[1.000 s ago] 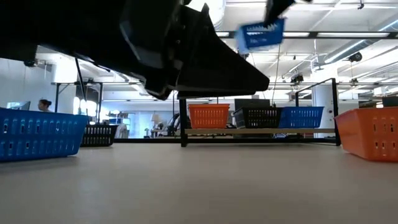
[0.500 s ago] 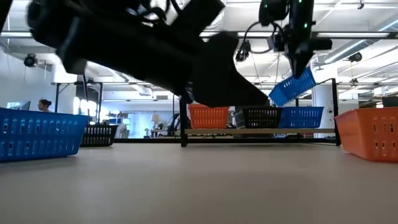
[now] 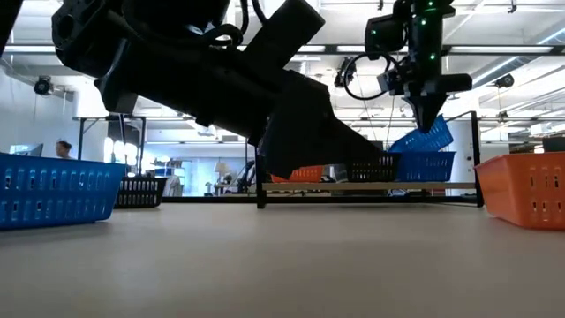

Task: Stack baskets on shelf by color
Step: Stack the right blue basket in the other blue basket on the shelf

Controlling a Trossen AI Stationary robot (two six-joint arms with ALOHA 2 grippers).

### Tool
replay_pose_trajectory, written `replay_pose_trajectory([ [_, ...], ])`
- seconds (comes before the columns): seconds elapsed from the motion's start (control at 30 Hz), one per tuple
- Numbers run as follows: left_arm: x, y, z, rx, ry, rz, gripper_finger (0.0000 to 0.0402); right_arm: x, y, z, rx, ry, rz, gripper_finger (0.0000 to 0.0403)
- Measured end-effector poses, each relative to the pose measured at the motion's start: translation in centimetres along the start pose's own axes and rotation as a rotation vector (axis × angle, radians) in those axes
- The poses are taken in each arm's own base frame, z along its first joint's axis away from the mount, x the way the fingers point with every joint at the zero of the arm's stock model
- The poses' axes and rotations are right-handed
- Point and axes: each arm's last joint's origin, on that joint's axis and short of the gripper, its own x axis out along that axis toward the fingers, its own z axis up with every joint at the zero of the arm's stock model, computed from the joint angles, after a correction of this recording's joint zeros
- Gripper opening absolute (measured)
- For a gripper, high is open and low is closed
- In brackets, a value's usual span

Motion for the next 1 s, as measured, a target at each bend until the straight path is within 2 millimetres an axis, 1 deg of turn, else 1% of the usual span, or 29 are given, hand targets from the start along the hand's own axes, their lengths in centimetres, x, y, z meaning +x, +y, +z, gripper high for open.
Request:
replay_pose_trajectory([
  [0.1, 0.0, -0.1, 0.0, 0.0, -0.003, -0.025, 0.0102, 0.0, 0.0, 0.1, 0.027, -0.008, -0.004, 0.0054],
  [0.27, -0.2, -0.1, 0.3, 0.0, -0.005, -0.034, 0.0102, -0.3, 0.0, -0.1, 0.045, -0.015, -0.017, 0.0109],
  [0.37, -0.7, -0.2, 0.9, 0.0, -0.004, -0.044, 0.0102, -0.9, -0.1, -0.5, 0.074, -0.012, -0.06, 0.0134],
  [0.43, -1.2, -0.1, 1.7, -0.003, -0.014, -0.05, 0.0102, -1.2, -0.1, -0.7, 0.121, -0.023, -0.07, 0.0142],
  [0.57, -2.4, 0.2, 3.6, -0.026, -0.061, -0.055, 0.0102, -2.2, 0.4, -1.3, 0.207, -0.08, -0.06, 0.0142],
  [0.7, -3.5, 0.1, 5.1, -0.046, -0.103, -0.065, 0.0102, -2.1, 0.8, -1.8, 0.279, -0.131, -0.063, 0.0127],
  [0.83, -4.6, -0.9, 5.8, -0.06, -0.128, -0.101, 0.0102, -0.7, 1.3, -1.9, 0.273, -0.156, -0.077, 0.0114],
  [1.0, -5.9, -2.7, 5.8, -0.083, -0.133, -0.157, 0.0102, 1.3, 1.8, -1.7, 0.248, -0.148, -0.067, 0.0098],
])
